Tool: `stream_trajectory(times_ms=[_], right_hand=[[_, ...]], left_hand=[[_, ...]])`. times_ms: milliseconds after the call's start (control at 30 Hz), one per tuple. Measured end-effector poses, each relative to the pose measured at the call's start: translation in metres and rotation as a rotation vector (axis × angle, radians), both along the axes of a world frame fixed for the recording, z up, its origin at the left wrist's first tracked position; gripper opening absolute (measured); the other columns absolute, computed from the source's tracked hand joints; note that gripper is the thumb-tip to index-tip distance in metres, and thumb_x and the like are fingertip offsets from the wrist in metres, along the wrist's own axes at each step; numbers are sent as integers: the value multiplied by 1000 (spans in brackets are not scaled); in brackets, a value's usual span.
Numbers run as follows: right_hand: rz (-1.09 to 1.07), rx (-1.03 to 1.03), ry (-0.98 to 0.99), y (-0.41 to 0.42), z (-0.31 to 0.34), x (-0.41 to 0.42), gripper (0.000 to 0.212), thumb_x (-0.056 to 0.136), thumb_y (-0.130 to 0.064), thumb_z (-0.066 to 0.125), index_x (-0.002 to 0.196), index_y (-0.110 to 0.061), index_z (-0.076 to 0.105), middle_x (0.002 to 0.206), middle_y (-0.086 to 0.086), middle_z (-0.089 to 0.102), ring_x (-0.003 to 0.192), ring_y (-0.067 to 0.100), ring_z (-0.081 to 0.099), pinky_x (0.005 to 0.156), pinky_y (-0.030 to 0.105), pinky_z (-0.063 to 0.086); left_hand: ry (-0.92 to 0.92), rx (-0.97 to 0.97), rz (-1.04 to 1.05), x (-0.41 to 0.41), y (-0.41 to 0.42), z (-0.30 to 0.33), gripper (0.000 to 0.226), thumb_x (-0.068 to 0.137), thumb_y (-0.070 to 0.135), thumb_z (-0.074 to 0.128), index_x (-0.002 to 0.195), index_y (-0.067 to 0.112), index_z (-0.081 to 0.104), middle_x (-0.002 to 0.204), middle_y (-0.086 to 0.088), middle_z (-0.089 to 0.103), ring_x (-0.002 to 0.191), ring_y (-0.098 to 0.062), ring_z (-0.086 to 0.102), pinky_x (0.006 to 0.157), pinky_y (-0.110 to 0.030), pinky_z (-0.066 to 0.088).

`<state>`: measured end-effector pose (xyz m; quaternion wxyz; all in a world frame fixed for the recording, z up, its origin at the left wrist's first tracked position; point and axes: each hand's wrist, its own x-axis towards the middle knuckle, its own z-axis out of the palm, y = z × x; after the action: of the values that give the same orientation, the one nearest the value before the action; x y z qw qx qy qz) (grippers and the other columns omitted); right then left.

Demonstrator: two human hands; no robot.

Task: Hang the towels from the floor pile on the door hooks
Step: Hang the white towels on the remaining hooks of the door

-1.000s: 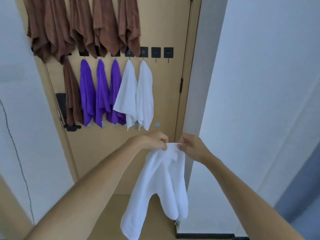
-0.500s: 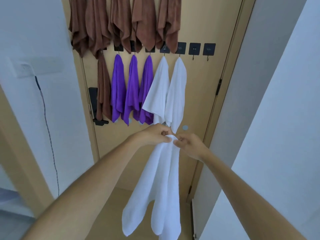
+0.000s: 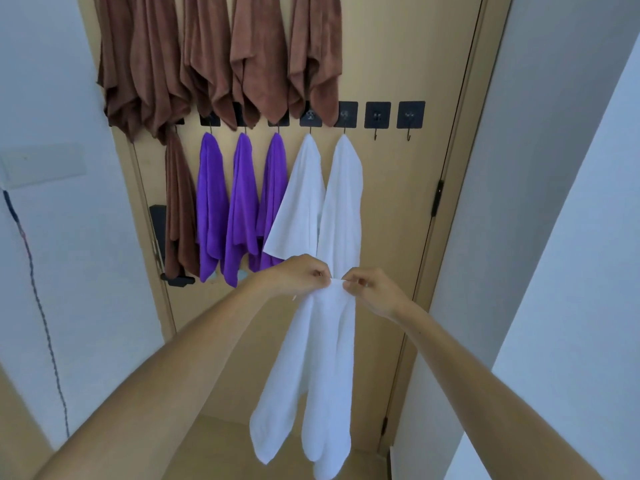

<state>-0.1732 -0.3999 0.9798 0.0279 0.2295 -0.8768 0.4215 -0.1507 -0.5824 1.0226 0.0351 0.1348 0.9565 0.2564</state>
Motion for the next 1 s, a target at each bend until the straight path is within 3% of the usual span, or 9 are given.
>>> stream_trajectory(times_ms=[67,133,200,333,400,533,700,900,1000], right_hand=[[-27,-32,-2,9,1,-15,18,93,-10,52,83,-7,67,69,-1,57,57,6,45,57,17,37],[-53,-50,20,16,5,-27,18,94,-8,52,86,-1,67,64,-6,53,53,4,44,54,15,35],[-75,-58,67,23,12,-39,15,94,-8,51,89,-4,65,70,-2,55,58,8,46,54,16,36],[-119,-119,66,41,26,-61,3,93,-13,49,93,-16,49,78,0,49,63,13,42,53,23,37],[-120,-108,99,48,32,-71,9,92,-9,48,88,-16,44,76,-3,47,63,12,40,56,22,35],[-163,11,241,57,35,-97,14,92,-3,47,82,-13,48,70,-4,49,57,5,38,52,15,33],[-276,73,522,63,44,-141,19,80,14,47,77,-2,58,62,-15,43,58,0,43,54,15,30],[-428,83,465,63,71,-190,17,92,2,42,94,-7,56,64,-15,46,54,3,41,52,17,32],[-443,94,476,56,81,-211,19,93,3,41,100,-3,58,74,-9,52,61,4,44,54,15,32]], left_hand=[[39,-1,-25,-19,8,0,19,97,22,47,95,16,65,83,12,56,86,-11,51,54,-8,36],[66,5,-48,-38,14,3,17,96,21,49,92,17,65,86,10,59,87,-12,54,68,-16,39],[87,18,-56,-56,22,8,17,96,21,49,90,17,64,90,5,60,86,-13,55,74,-20,39],[96,100,-50,-83,39,17,18,96,21,46,89,14,61,91,-8,66,66,-16,63,58,-19,43],[82,150,-54,-97,45,18,18,96,23,44,87,15,59,91,-14,68,69,-23,69,59,-24,49],[121,172,-95,-129,55,21,17,96,21,44,89,14,58,84,-17,68,61,-18,68,57,-24,50],[193,222,-195,-178,62,38,3,96,16,48,98,13,49,83,-4,61,55,-10,61,55,-22,46],[271,232,-293,-239,62,63,14,94,12,50,83,20,49,82,-1,55,59,-9,49,57,-17,42],[337,229,-272,-268,58,68,10,94,9,51,87,16,54,83,2,56,62,-7,48,58,-14,41]])
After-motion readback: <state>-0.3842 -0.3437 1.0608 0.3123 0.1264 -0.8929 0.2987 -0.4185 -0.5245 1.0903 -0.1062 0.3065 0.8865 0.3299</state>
